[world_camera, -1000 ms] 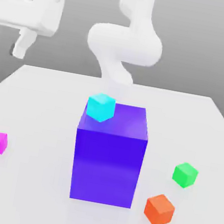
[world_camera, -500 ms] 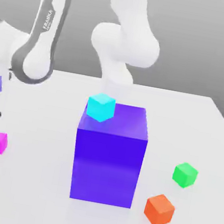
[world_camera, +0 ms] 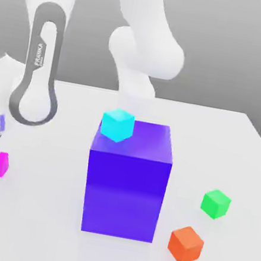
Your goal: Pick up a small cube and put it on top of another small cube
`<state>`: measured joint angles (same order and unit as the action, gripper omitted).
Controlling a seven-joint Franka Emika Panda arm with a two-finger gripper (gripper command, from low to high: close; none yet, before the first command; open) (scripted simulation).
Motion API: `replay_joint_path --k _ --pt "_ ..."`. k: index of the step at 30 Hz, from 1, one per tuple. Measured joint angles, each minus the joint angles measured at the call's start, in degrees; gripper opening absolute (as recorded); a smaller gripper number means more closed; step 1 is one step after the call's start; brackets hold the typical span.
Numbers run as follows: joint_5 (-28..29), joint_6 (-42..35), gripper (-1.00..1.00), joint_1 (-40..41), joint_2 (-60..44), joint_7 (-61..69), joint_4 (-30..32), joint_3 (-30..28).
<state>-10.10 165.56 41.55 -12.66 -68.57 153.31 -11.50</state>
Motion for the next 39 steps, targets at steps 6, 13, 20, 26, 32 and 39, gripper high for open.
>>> replay_joint_path --k 6,13,20,26,32,39 --pt "6.04 -2.34 -1.00 -1.96 7.78 -3.25 -2.14 -1.42" --pt "8.95 -2.53 -1.00 -14.26 13.61 -10.63 -3.77 4.31" --pt "10.69 -4.78 -1.00 -27.38 18.86 -21.97 -1.98 14.11" --pt "11.60 -6.26 -1.00 -35.99 21.92 -30.92 -0.26 24.93" --pt "10.72 -7.85 -1.00 -45.73 23.81 -39.35 2.50 36.19" --pt "3.81 -10.09 -1.00 -56.70 25.38 -43.44 7.79 43.15"
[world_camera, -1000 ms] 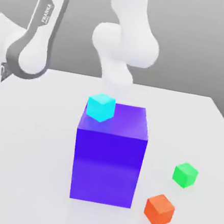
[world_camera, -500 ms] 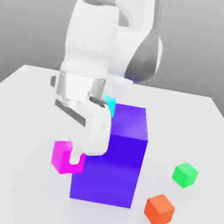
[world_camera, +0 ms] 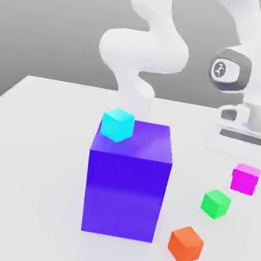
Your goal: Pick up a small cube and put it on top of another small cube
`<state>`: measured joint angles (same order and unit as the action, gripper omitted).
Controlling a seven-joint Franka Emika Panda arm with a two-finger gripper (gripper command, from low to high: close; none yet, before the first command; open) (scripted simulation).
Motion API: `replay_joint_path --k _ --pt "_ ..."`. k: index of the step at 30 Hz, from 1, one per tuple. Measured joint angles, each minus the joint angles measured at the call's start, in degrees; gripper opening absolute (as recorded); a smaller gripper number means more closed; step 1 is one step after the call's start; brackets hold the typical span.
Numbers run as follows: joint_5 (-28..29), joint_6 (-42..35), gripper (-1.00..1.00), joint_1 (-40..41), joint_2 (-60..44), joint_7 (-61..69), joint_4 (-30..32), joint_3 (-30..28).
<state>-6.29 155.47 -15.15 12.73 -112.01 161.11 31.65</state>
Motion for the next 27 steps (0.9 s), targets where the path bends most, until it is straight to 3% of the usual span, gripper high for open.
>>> replay_joint_path --k 4,6,27 --pt "-7.47 -1.88 -1.00 -5.08 0.74 2.00 3.73 -0.63" --pt "-7.51 -1.24 -1.00 -5.14 -0.14 1.57 4.32 -0.29" --pt "14.93 11.42 -1.00 1.66 -15.21 -14.13 4.05 0.61"
